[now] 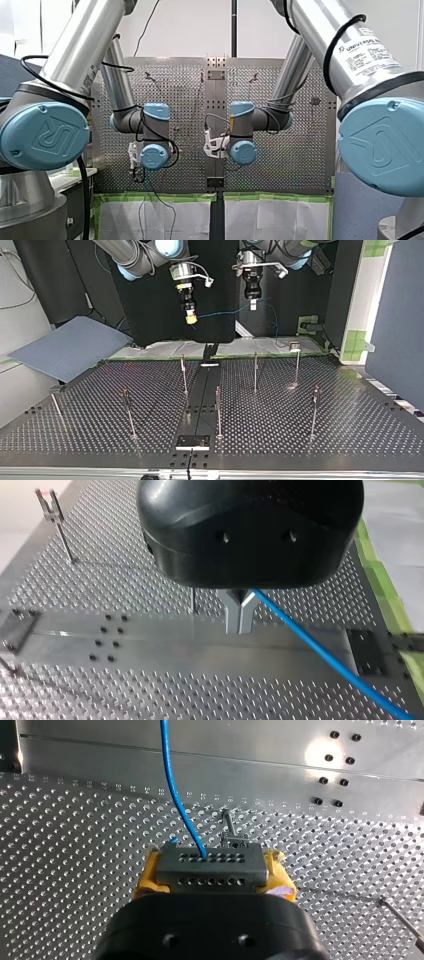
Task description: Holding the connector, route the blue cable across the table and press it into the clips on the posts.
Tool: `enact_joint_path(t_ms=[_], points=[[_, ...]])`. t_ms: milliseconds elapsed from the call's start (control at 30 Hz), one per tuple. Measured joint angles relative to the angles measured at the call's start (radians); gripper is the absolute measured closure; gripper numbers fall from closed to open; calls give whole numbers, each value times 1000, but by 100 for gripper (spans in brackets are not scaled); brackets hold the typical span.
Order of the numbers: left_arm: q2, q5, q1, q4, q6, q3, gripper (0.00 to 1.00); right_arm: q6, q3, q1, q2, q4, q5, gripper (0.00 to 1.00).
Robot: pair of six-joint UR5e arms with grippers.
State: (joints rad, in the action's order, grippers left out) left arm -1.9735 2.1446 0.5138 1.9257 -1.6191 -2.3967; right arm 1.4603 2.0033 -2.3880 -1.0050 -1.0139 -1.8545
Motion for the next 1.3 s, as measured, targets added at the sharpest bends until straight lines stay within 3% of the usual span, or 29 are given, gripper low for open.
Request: enact_joint_path(t_ms=[233, 667, 900, 1033, 1300], points=[[3, -1, -44, 58, 1, 0, 100, -4, -3, -6, -1, 57, -13, 100], [3, -1, -50, 99, 1, -1, 100, -4, -4, -6, -1, 179, -14, 100], [41, -36, -58, 137, -25, -28, 100, 3, -32, -20, -33, 239, -5, 100], [71, -33, -71, 167, -43, -29, 100, 23, -55, -27, -66, 265, 17, 100], [137, 25, -94, 233, -61, -5, 100, 90, -120, -23, -136, 326, 84, 100]])
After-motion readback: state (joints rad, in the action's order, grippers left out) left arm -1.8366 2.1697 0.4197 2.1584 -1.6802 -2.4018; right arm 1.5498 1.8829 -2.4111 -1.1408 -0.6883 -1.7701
